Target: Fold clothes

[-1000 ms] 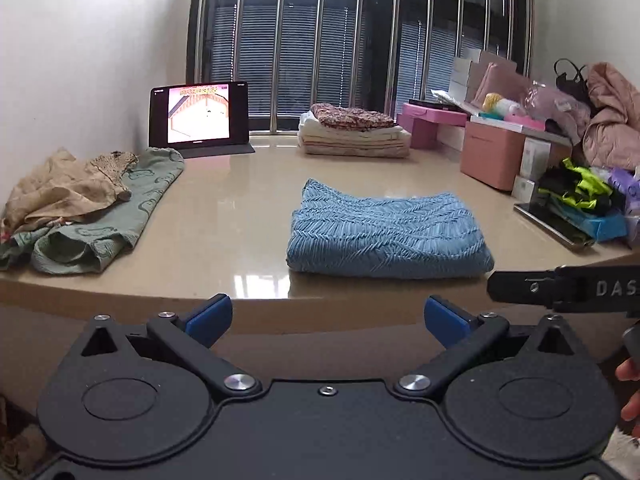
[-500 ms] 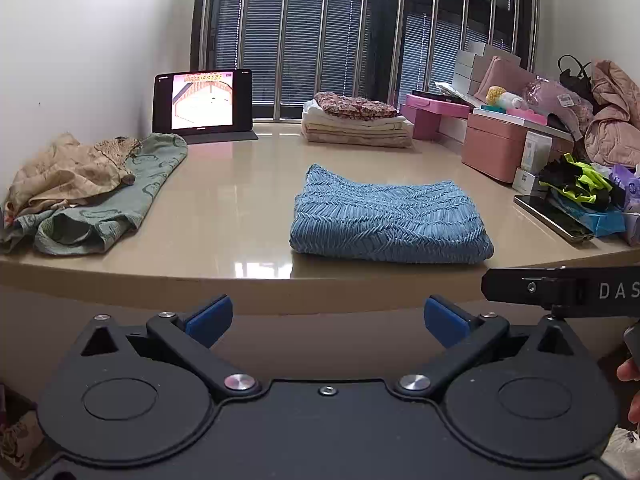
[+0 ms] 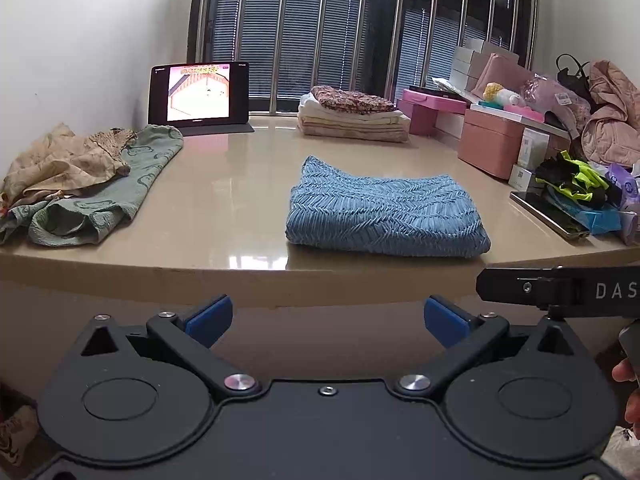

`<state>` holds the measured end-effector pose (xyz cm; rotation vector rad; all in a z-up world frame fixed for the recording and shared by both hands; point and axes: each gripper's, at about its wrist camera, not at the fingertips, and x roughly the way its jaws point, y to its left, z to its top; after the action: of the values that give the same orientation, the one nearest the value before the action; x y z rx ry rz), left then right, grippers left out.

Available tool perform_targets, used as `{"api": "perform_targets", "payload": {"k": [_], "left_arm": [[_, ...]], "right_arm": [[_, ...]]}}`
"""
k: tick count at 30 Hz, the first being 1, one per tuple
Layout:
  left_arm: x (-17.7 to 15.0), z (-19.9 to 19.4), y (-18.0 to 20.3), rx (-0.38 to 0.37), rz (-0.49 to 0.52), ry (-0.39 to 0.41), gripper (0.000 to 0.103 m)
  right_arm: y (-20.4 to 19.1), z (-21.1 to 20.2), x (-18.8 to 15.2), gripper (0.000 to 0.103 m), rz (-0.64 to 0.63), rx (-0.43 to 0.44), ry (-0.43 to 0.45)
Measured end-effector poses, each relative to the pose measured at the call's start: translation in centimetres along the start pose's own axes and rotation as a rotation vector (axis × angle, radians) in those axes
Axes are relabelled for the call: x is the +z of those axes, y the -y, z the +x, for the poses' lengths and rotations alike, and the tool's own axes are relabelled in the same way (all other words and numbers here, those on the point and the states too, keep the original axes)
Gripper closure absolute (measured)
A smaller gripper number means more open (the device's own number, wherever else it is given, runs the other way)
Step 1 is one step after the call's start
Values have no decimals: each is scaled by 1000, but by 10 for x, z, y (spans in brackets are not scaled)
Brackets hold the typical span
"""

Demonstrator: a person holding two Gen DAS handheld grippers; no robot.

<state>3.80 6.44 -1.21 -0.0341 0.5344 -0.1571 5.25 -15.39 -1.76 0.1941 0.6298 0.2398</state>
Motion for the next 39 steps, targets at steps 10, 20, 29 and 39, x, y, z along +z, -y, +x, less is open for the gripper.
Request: {"api": "perform_targets", "payload": {"k": [10,20,29,39], "left_arm": [[-1,6,-3,-11,-15,-31,0],[-2,17,-9,-34,-36,-70,0],[5,32,-15,-65,-36,-78,0],[44,58,-27,-86,-65,-37,0]], "right_arm": [[1,3,-2,0,2,0,-14],[5,10,-3,0,8,-13,-27],[15,19,2,1,24,-22,-21],[32,37,30,1,43,-25,17]]}}
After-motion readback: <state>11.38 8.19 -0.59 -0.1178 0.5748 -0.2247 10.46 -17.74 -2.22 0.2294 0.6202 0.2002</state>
